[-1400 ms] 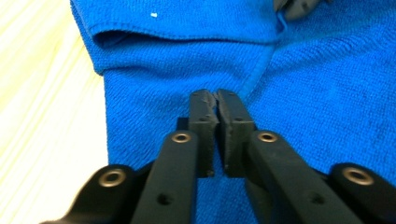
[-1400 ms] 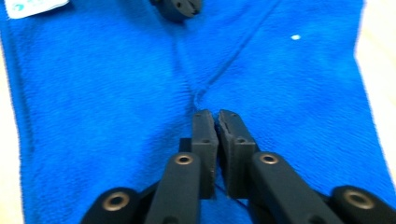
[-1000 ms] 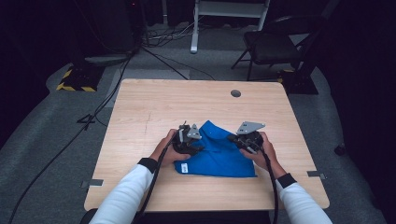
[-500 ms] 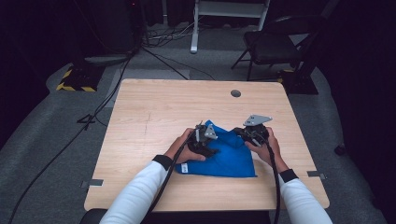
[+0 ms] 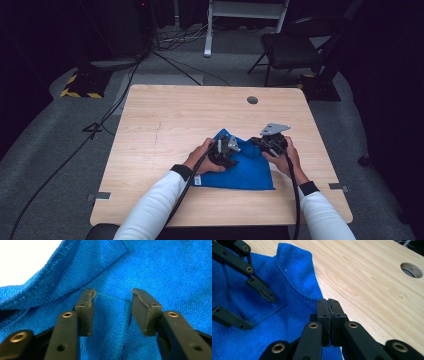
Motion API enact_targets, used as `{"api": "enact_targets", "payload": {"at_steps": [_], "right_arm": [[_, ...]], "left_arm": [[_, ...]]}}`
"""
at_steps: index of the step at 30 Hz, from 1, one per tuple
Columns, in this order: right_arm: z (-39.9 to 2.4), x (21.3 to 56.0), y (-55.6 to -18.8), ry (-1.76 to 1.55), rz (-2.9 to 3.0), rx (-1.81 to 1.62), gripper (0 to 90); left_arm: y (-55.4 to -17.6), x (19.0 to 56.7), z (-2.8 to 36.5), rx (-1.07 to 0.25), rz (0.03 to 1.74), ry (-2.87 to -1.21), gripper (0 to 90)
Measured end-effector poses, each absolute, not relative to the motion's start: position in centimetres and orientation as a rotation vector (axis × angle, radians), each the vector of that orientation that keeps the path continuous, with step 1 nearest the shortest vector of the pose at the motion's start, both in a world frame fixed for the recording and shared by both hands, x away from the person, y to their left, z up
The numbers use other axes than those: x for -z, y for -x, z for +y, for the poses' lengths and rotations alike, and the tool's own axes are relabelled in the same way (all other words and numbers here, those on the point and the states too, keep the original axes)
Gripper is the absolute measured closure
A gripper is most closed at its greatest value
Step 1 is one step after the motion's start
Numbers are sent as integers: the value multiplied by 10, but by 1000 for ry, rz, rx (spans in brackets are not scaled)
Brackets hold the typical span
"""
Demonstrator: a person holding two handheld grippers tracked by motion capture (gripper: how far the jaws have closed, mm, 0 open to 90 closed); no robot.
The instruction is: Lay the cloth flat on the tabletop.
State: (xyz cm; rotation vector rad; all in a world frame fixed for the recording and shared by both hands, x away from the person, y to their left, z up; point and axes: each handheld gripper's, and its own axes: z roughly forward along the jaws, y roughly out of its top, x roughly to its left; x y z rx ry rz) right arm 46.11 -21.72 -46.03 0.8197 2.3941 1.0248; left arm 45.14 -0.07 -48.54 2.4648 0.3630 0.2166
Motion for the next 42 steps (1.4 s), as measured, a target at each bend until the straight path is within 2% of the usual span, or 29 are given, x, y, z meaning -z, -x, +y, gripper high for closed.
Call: {"api": "enact_targets", "payload": {"at_steps": [1, 2, 3, 4, 7, 20, 29, 42], "right_arm": [[-217, 460, -461, -824, 2393, -1024, 890], [-218, 461, -461, -823, 2393, -1017, 890], [-218, 461, -461, -824, 2394, -1016, 890], [-218, 461, -461, -824, 2394, -1016, 890], [-218, 462, -462, -828, 2391, -1012, 890], [-236, 453, -474, -891, 2291, -1009, 892], [-252, 452, -492, -987, 2241, -990, 893], [-255, 445, -523, -1060, 2192, -988, 894]], "left_arm": [[-451, 486, 0, -229, 363, -2462, 634], [-452, 486, 1, -233, 360, -2460, 723], [-452, 486, 1, -233, 360, -2460, 769], [-452, 486, 2, -243, 364, -2454, 769], [-455, 482, 10, -249, 378, -2409, 862], [-470, 453, 64, -349, 494, -2280, 863], [-485, 450, 95, -413, 631, -2181, 864], [-512, 449, 123, -474, 788, -2146, 864]]}}
